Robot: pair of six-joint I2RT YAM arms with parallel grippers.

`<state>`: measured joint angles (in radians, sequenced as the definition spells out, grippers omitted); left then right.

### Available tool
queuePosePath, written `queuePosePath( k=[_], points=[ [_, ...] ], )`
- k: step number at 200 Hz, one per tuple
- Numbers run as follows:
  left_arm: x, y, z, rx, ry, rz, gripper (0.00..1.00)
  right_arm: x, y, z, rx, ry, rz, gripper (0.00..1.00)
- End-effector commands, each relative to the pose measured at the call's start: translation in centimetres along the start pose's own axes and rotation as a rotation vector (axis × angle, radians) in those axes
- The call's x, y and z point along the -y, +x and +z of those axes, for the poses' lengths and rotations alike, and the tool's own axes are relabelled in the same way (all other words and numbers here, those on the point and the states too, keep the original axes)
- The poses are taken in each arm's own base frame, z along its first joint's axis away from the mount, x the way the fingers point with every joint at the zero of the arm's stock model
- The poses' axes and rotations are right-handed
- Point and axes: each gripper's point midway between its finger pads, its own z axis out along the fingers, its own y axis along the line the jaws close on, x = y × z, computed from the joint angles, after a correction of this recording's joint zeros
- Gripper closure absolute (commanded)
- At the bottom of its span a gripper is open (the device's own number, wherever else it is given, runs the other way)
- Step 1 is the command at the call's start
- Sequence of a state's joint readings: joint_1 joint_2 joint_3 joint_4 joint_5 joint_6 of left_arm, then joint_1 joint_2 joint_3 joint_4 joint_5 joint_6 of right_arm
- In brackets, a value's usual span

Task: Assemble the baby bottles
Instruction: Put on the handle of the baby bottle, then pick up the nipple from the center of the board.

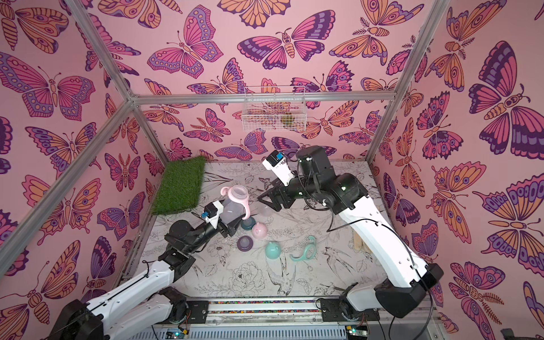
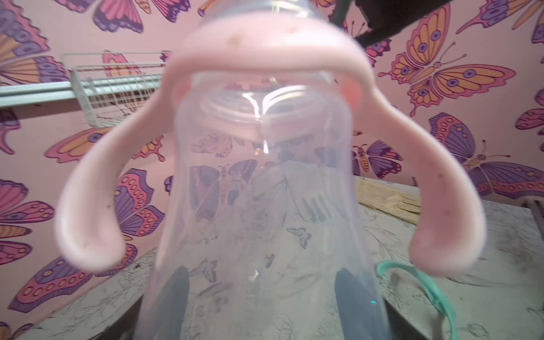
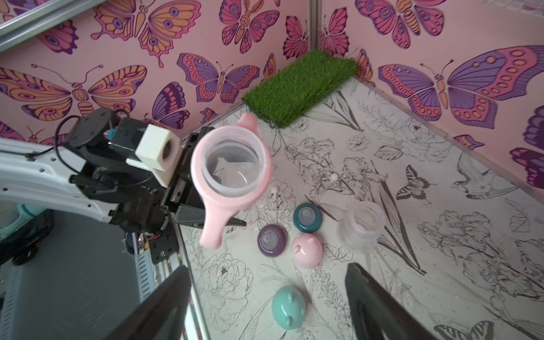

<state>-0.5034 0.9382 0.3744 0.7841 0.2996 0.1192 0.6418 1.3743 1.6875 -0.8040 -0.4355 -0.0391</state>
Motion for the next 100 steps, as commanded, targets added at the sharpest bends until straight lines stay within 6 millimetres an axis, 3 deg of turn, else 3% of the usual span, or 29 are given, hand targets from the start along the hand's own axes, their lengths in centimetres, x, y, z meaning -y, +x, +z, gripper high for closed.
queuePosePath(
  k=[1, 5, 47, 100],
  points=[
    [-3.4, -3.3, -1.6, 0.14, -0.211, 0.033, 1.0, 2.1, 0.1, 1.3, 0.062, 0.083, 0.047, 0.18],
    [-3.5, -2.0, -2.1, 0.121, -0.233, 0.026, 1.0, 2.3, 0.6, 1.6, 0.062, 0.086, 0.061, 0.18],
    [-4.8, -1.9, -3.9, 0.134, -0.33, 0.047, 1.0, 2.9, 5.8, 6.3, -0.023, 0.087, 0.165, 0.23],
    [-4.4, -1.7, -4.7, 0.147, -0.305, 0.045, 1.0, 0.5, 11.6, 12.9, -0.122, 0.035, 0.208, 0.25]
  ],
)
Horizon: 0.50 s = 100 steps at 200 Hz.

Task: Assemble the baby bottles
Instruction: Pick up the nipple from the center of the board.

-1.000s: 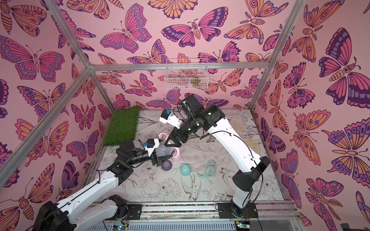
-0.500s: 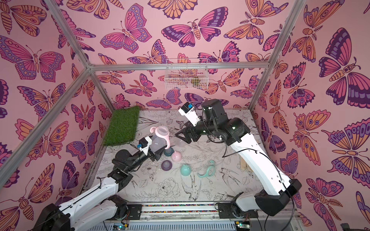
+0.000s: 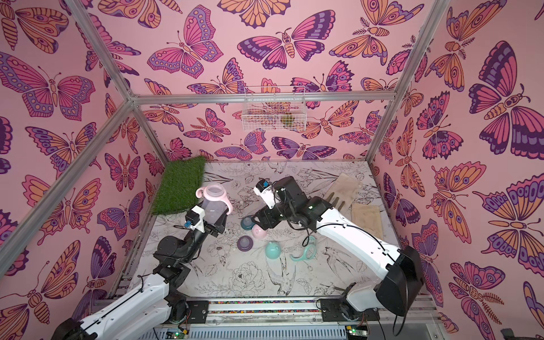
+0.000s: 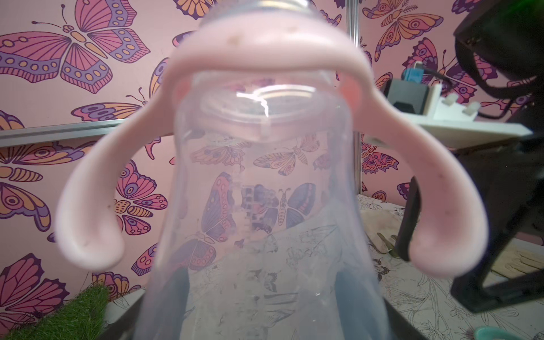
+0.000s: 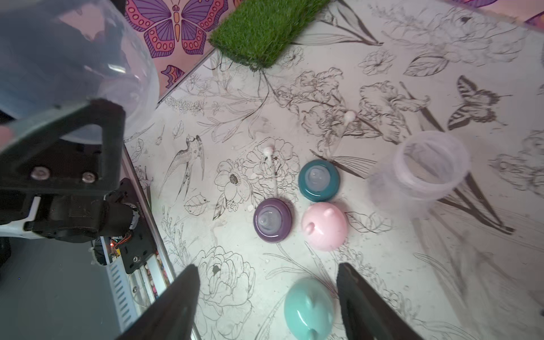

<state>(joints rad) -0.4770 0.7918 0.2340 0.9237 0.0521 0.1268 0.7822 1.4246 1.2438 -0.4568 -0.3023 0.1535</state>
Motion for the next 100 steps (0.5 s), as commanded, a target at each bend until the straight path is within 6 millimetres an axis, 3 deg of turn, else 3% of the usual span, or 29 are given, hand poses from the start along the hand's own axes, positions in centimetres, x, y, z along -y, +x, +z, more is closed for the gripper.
queuePosePath(
  k=[1, 58, 69, 100],
  points=[
    [-0.5, -0.6, -0.5, 0.04, -0.018, 0.001, 1.0, -0.1, 0.2, 2.3, 0.044, -0.003, 0.045, 0.25],
    [-1.5, -1.0, -0.8, 0.043, -0.072, -0.017, 1.0, -0.8, 4.5, 7.3, -0.059, 0.008, 0.034, 0.23],
    [-1.7, -1.0, -0.9, 0.037, -0.085, -0.015, 1.0, -0.5, 6.3, 8.9, -0.126, 0.018, 0.031, 0.22],
    [-2.0, -1.3, -1.3, 0.037, -0.099, -0.009, 1.0, -0.2, 7.8, 10.9, -0.171, 0.023, 0.024, 0.19]
  ],
)
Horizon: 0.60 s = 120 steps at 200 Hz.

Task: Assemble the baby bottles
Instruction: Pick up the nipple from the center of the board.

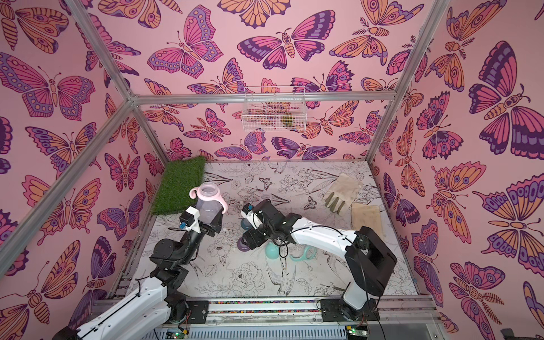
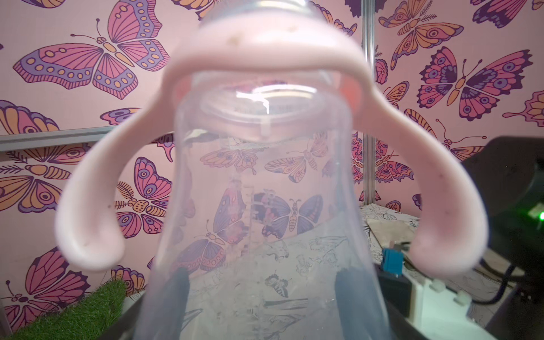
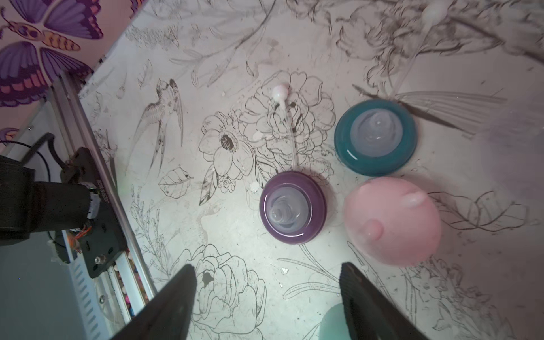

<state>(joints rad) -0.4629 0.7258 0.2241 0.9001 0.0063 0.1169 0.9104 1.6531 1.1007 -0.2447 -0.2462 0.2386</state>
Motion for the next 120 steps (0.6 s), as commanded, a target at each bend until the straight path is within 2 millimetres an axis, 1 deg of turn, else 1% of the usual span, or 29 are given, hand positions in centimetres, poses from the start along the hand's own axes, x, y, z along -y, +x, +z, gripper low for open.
queuePosePath(
  k=[1, 17, 63, 89, 120],
  points=[
    [-0.7, -0.4, -0.4, 0.013, -0.036, -0.004, 1.0, 0.2, -0.6, 0.9, 0.013, 0.022, -0.014, 0.19],
    [-0.8, -0.5, -0.5, 0.014, -0.037, -0.004, 1.0, 0.5, -0.2, 1.9, -0.007, 0.039, -0.027, 0.17],
    [-0.6, -0.2, -0.5, 0.005, -0.031, -0.003, 1.0, 0.6, 0.7, 4.2, -0.062, 0.071, -0.069, 0.15],
    [-0.7, -0.4, -0.5, 0.006, -0.032, 0.0, 1.0, 0.6, 1.2, 5.1, -0.09, 0.094, -0.086, 0.14],
    [-0.7, -0.3, -0.6, 0.002, -0.034, 0.003, 1.0, 1.2, 1.4, 5.8, -0.108, 0.146, -0.093, 0.14]
  ],
)
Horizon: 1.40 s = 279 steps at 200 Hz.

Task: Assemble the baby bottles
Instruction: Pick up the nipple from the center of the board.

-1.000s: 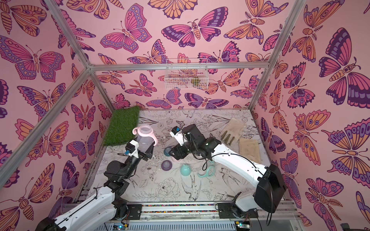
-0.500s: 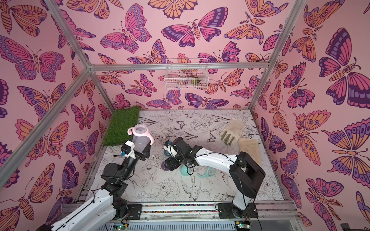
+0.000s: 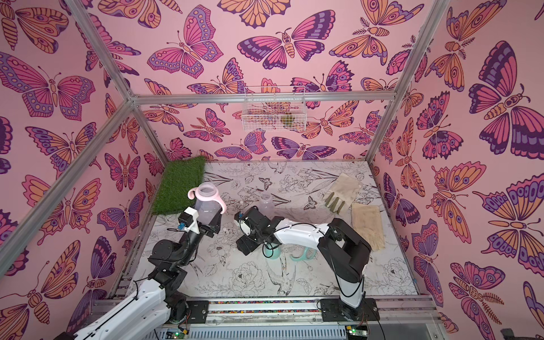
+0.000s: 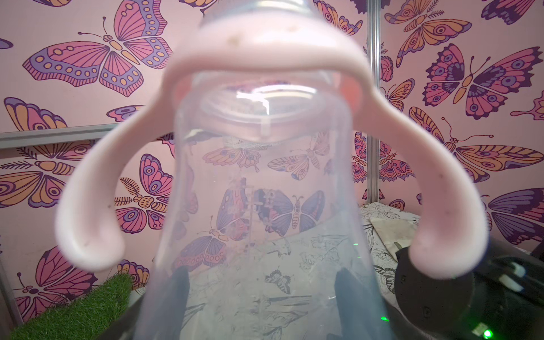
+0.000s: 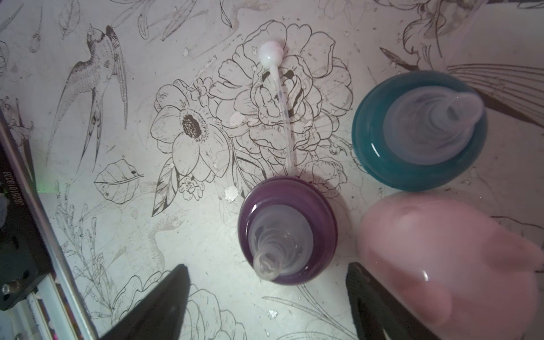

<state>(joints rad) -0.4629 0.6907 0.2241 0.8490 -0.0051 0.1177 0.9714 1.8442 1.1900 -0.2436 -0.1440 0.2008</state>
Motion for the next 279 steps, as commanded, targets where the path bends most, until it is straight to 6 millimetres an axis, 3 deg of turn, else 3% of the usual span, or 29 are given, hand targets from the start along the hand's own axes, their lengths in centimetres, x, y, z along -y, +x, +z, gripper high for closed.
queuePosePath(
  k=[1, 190, 279],
  points=[
    [-0.5, -0.5, -0.3, 0.02, -0.024, 0.002, 1.0, 0.6, -0.1, 0.6, -0.017, 0.059, -0.025, 0.14],
    [-0.4, -0.4, -0.6, 0.012, -0.017, 0.006, 1.0, 0.6, 1.4, 3.9, -0.113, 0.113, -0.057, 0.09],
    [-0.4, -0.3, -0.7, 0.01, -0.017, 0.009, 1.0, 1.3, 2.2, 4.6, -0.159, 0.181, -0.084, 0.16]
  ],
)
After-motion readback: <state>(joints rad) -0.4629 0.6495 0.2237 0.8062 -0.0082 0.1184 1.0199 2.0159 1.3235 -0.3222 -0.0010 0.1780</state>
